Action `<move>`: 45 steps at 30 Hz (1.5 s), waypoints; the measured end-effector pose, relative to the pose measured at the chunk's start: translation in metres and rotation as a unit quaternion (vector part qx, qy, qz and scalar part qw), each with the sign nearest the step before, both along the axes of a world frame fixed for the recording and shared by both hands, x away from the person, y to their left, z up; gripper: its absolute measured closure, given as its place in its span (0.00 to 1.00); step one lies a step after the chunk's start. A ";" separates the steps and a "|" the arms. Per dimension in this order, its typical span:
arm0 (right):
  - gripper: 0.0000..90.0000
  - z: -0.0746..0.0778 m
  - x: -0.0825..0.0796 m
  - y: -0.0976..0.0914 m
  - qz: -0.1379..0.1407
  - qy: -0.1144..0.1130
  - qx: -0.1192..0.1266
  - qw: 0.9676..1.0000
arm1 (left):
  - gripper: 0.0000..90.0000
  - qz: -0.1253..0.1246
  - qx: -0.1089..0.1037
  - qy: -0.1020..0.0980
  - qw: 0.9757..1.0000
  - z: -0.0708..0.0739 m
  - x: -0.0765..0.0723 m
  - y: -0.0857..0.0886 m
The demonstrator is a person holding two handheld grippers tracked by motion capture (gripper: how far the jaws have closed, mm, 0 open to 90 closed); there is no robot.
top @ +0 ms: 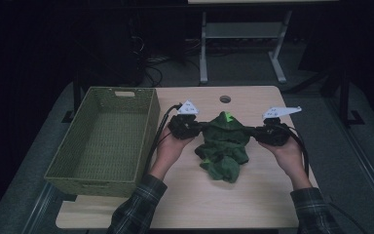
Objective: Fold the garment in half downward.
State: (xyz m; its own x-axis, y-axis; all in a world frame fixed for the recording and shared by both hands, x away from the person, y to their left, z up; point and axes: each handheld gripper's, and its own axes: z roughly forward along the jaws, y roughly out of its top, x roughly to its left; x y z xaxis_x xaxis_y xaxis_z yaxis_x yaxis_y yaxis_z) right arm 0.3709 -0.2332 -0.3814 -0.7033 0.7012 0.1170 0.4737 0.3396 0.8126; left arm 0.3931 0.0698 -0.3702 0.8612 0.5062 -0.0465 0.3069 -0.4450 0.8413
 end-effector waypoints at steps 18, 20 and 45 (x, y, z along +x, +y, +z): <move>0.96 -0.024 -0.060 0.006 0.037 -0.007 0.014 0.999 | 0.96 -0.049 0.002 0.002 0.999 -0.024 -0.051 0.003; 0.96 -0.027 -0.064 0.006 0.041 0.001 0.011 0.999 | 0.96 -0.052 0.005 0.004 0.999 -0.028 -0.055 0.004; 0.94 -0.084 -0.092 0.019 0.073 0.056 -0.041 0.995 | 0.95 -0.092 0.079 0.043 0.992 -0.095 -0.083 -0.007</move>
State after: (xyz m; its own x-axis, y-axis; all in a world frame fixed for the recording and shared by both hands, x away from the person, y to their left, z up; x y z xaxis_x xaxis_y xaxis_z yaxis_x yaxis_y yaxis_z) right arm 0.2790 -0.2139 -0.4657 -0.7845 0.6026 0.1463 0.5000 0.4751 0.7241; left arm 0.3099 0.0629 -0.4647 0.9358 0.3481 -0.0564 0.2761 -0.6238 0.7312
